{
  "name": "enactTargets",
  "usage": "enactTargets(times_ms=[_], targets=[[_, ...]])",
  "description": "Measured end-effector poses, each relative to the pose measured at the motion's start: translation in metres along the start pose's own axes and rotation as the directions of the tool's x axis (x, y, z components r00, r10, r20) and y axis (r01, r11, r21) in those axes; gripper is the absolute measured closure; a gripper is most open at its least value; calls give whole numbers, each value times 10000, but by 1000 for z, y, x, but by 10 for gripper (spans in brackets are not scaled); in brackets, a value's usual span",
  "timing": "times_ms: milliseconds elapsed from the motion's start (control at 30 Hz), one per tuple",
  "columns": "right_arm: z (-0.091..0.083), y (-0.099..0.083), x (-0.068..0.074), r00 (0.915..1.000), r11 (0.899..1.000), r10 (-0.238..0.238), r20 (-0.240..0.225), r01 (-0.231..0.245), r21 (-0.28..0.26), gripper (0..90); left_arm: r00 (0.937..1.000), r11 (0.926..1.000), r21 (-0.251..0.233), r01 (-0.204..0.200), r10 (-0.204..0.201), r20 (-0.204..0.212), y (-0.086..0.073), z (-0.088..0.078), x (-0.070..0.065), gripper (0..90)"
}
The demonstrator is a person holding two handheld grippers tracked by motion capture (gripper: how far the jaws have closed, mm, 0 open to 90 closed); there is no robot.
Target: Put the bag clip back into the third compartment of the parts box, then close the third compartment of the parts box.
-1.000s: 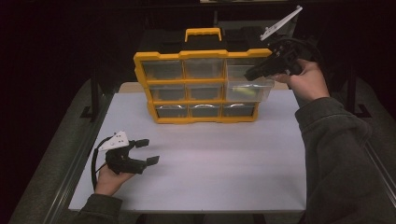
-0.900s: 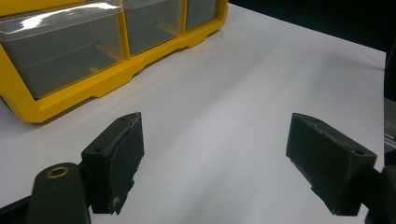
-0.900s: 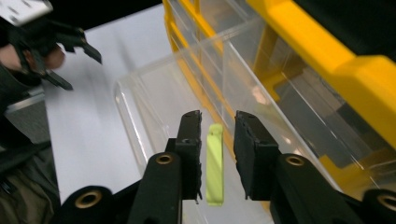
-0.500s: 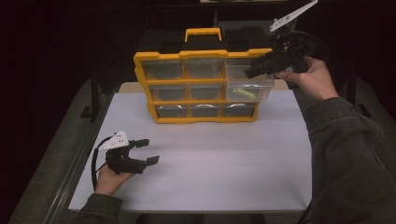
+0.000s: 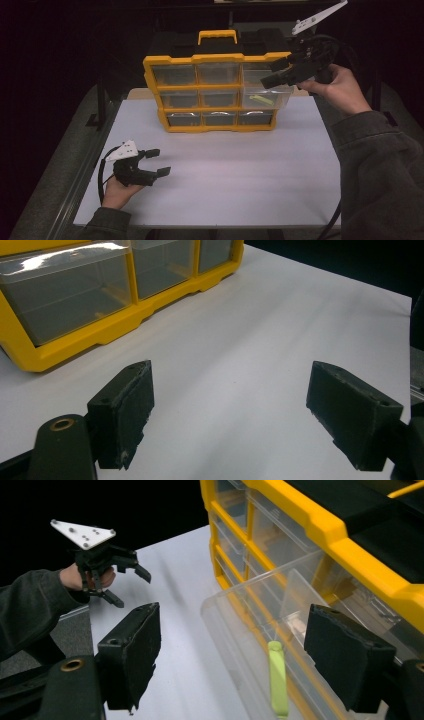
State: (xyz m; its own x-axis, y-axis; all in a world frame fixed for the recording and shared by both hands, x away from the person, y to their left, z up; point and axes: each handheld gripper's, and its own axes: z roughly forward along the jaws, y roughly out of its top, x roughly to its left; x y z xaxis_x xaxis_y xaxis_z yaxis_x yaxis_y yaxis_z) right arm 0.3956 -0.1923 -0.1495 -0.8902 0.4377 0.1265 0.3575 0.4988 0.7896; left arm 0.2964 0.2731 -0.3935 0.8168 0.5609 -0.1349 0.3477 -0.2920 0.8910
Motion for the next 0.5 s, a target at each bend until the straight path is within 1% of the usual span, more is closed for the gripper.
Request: enactTargets(times_ms=[100,167,233,267,300,367,400,467,500], targets=[[0,-1,5,9999,10000,-93,-59,92,-33,231,10000,10000,-22,-12,12,-7,0,0,0,191],[-1,-3,10,9998,9999,-120,-132,120,-47,262,10000,10000,3,-74,74,-11,0,0,-1,191],[-1,-4,14,9995,9996,-257,-183,255,-70,272,10000,10000,-28,-84,84,9,0,1,-1,190],[-2,-6,18,9993,9994,-309,-227,306,-133,293,9999,9999,73,-140,140,2,0,1,-1,190],[-2,-6,19,9989,9991,-390,-249,386,-161,312,10000,10000,74,-41,41,2,0,1,-1,190],[-3,-9,25,9989,9991,-394,-266,390,-154,341,9998,9998,69,-201,201,4,0,0,0,190],[-3,-10,27,9987,9990,-427,-293,422,-173,367,9998,9997,78,-210,210,2,0,0,1,189],[-3,-13,30,9976,9983,-546,-433,537,-220,404,9999,9999,60,-121,121,-11,0,0,0,189],[-3,-13,32,9976,9985,-514,-469,504,-206,429,10000,10000,-1,-28,28,2,0,0,0,189]])
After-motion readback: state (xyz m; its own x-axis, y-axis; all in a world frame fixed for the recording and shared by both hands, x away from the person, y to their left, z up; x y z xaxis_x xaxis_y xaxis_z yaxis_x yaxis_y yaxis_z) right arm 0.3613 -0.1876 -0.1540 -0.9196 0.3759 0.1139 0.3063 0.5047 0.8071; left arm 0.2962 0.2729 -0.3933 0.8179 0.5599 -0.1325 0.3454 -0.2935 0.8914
